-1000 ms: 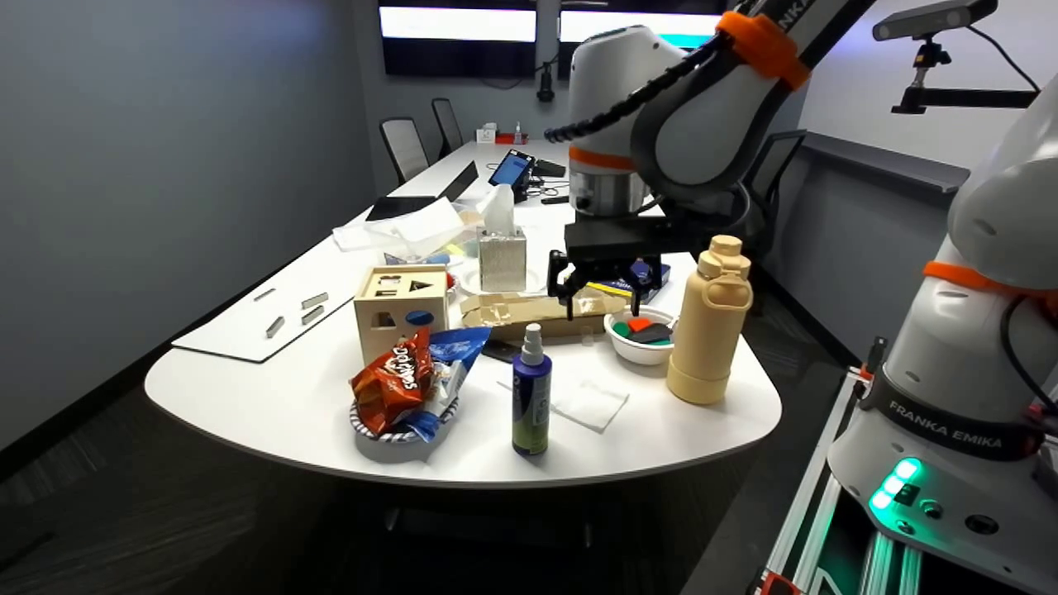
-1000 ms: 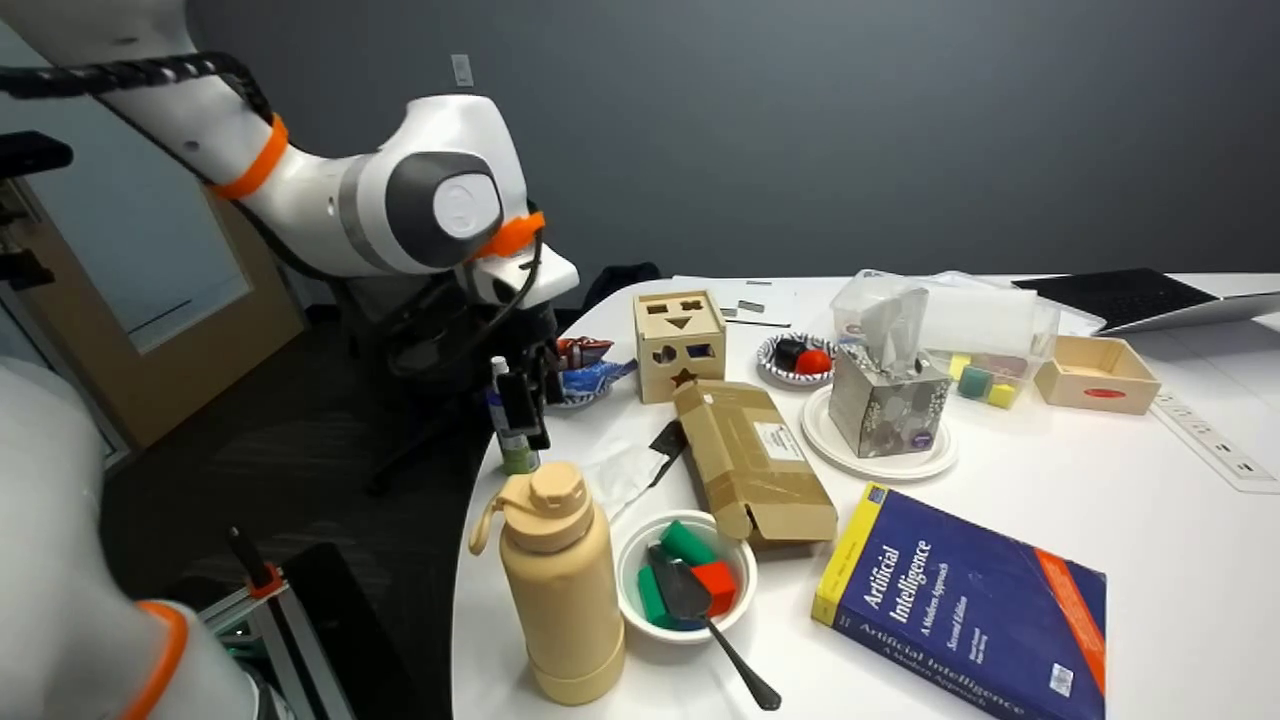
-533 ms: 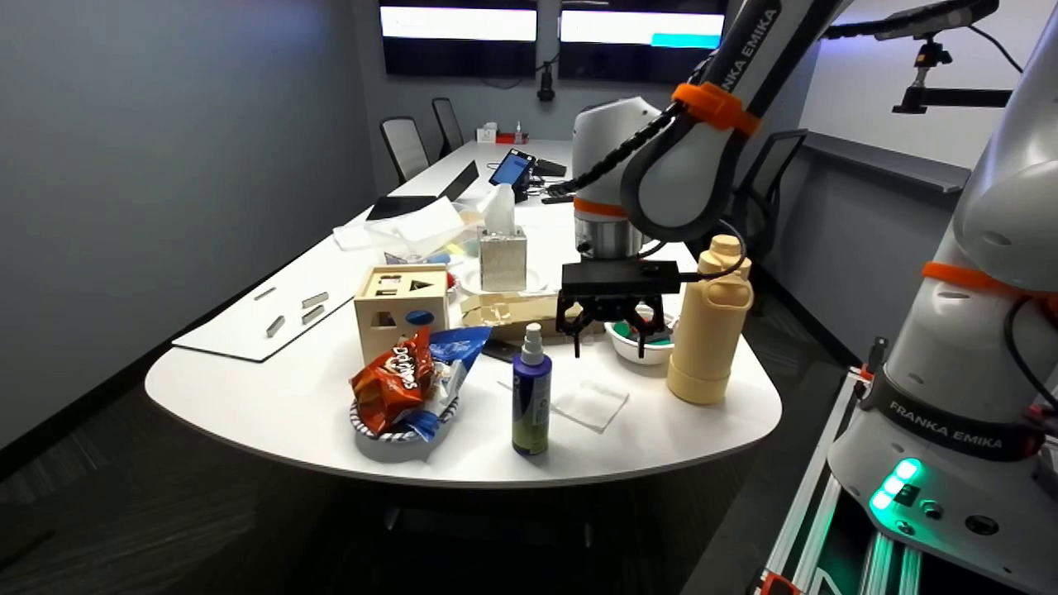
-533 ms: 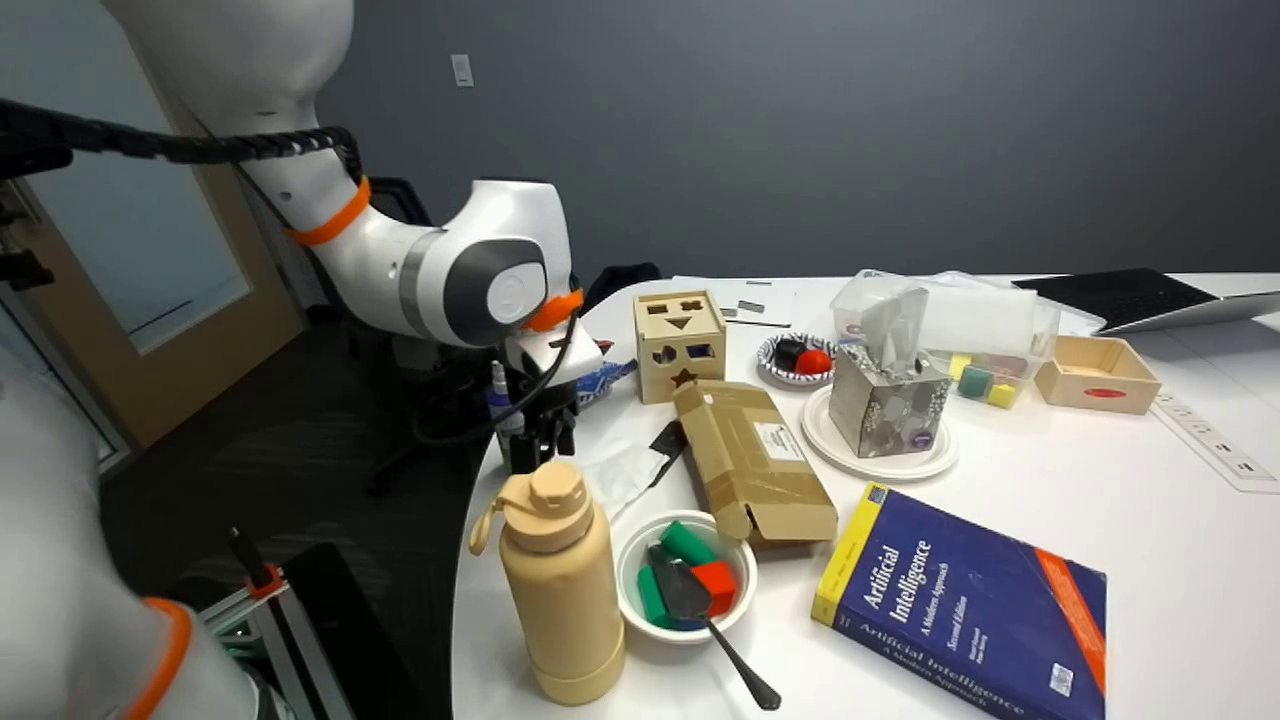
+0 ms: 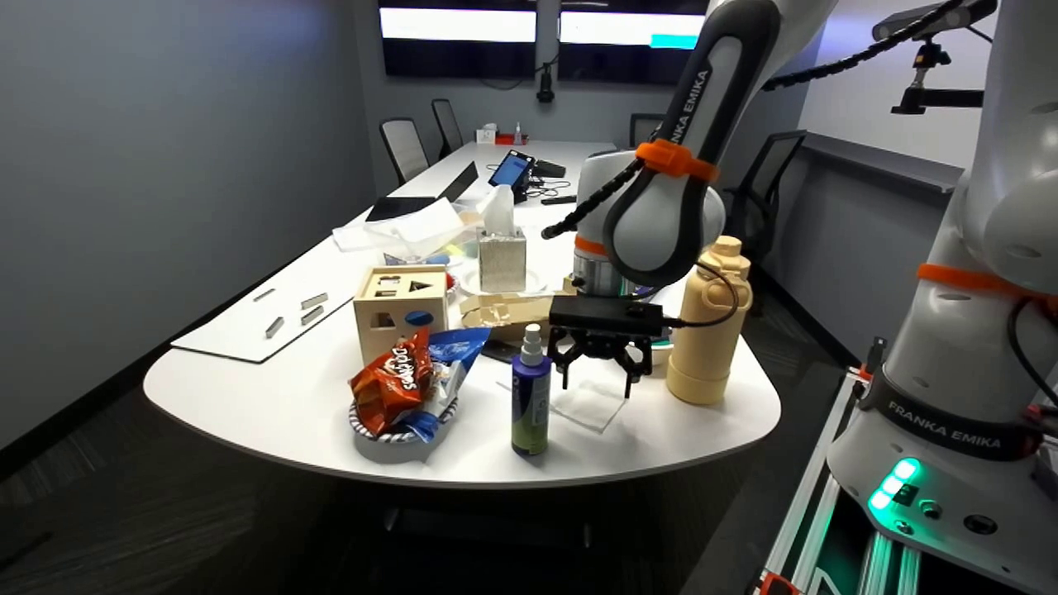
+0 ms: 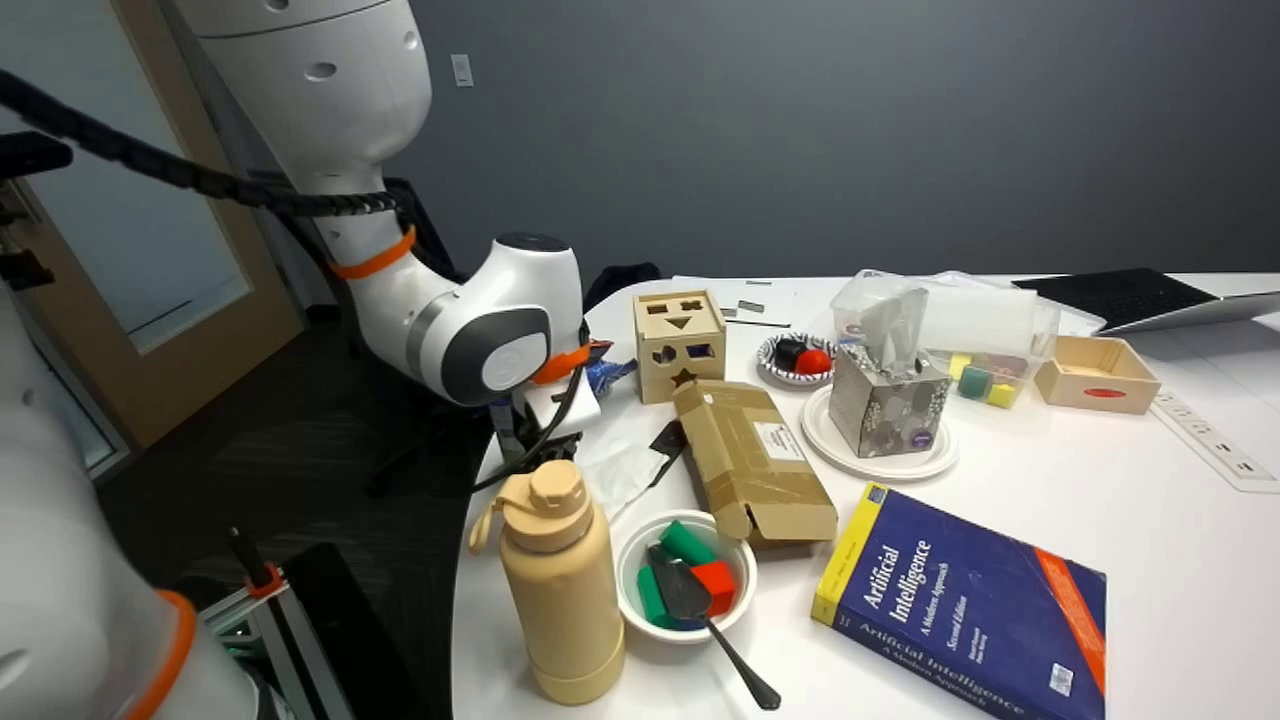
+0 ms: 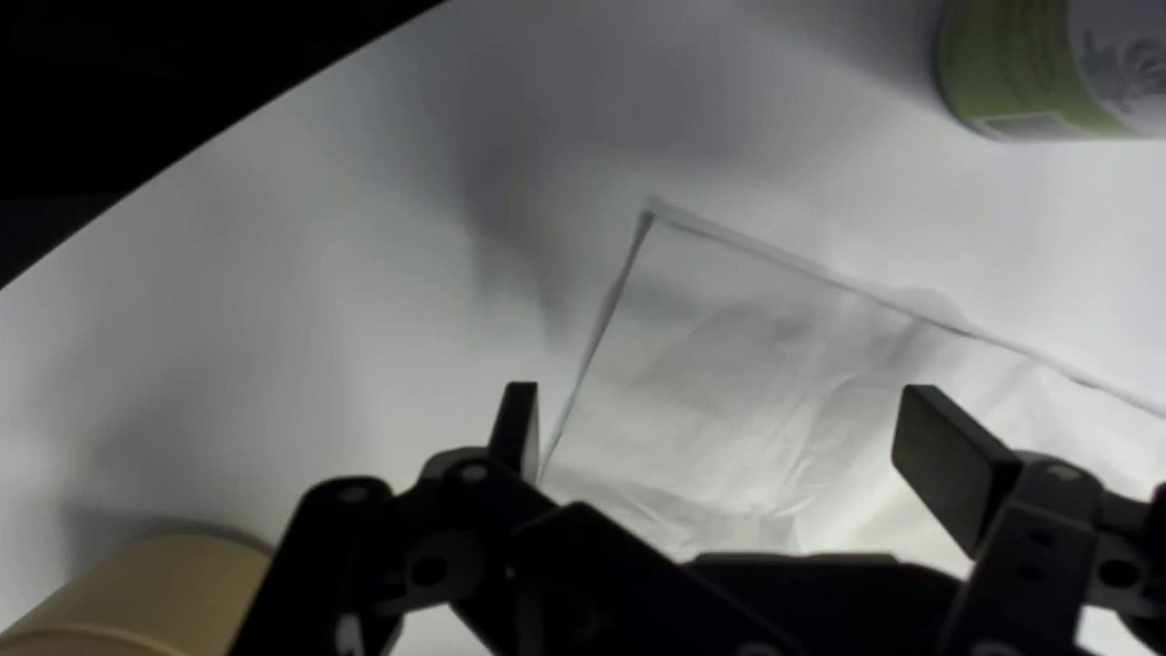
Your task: Use the napkin to wipe the top of the blue bottle.
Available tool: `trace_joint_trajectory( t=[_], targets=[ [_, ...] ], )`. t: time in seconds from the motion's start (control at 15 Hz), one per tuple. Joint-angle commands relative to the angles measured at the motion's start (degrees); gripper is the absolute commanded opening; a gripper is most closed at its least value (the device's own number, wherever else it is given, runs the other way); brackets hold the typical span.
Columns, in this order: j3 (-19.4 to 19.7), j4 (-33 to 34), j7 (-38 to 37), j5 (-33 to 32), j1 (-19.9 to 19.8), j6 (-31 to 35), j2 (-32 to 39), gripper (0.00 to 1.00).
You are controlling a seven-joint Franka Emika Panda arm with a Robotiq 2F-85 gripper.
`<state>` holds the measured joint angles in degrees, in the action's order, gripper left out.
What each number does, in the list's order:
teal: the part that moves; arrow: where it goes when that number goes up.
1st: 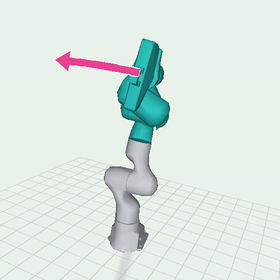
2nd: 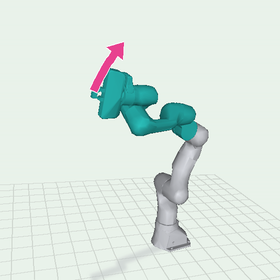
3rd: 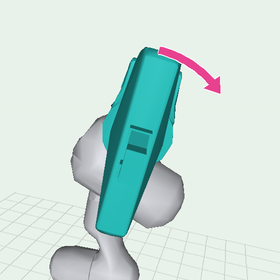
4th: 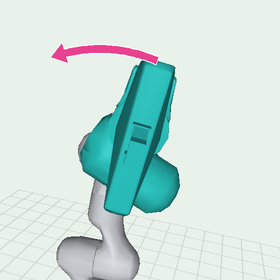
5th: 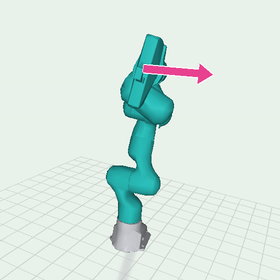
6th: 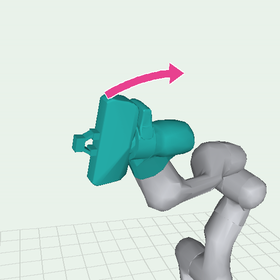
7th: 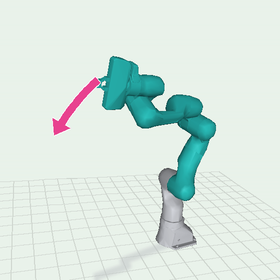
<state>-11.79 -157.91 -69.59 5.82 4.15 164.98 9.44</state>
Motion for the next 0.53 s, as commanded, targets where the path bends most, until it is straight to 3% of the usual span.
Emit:
trace_joint_trajectory(
  t=[0.0,0.47],
  targets=[
    [0.0,0.9,3.8,6.6,2.1,5.8,2.8,1.00],
    [4.0,2.0,5.0,8.1,5.2,14.9,6.7,1.00]
  ],
)
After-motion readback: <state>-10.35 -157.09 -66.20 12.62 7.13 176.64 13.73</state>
